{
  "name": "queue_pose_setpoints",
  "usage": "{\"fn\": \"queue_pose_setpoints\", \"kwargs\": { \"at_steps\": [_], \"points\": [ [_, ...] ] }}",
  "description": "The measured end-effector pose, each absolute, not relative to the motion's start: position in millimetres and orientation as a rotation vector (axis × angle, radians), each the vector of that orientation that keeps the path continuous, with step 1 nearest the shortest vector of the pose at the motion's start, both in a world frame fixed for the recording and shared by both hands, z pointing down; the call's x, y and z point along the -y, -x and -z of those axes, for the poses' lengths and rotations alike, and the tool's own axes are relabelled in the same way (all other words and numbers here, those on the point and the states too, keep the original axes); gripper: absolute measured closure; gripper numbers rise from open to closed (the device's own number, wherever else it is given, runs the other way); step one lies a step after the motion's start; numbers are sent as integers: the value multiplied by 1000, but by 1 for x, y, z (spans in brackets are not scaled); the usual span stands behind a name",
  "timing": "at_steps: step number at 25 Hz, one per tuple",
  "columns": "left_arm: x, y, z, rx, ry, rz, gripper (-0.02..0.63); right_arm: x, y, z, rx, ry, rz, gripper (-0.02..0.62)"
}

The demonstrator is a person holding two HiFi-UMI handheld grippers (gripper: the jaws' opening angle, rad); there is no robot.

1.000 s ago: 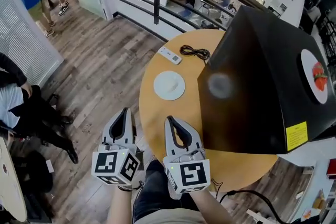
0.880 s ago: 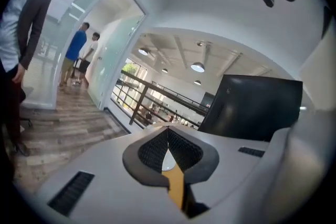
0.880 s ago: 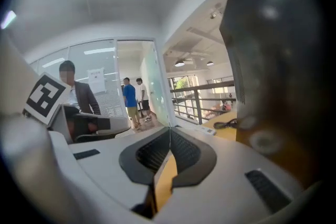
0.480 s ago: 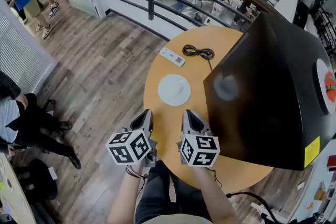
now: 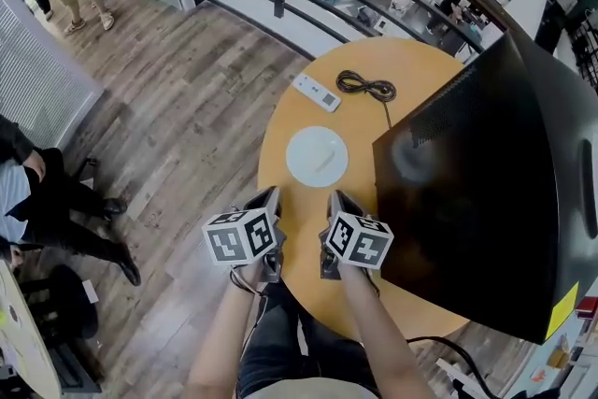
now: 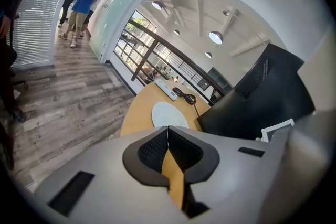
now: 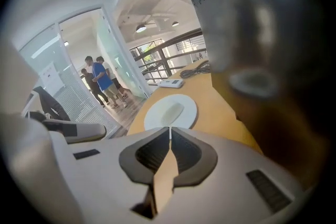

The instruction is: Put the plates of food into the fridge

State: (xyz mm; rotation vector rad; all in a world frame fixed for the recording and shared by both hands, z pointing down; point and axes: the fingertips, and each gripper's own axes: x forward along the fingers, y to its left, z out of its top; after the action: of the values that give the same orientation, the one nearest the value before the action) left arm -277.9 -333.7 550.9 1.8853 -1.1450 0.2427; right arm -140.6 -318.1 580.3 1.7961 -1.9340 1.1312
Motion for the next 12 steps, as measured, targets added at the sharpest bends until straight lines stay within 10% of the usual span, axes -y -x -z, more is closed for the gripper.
{"fn": "queue_pose_setpoints", "kwargs": {
  "at_steps": [12],
  "points": [
    [357,257,-597,998,-1684,-199,597,338,136,-618,1739,-1926,-1965,577]
  ]
}}
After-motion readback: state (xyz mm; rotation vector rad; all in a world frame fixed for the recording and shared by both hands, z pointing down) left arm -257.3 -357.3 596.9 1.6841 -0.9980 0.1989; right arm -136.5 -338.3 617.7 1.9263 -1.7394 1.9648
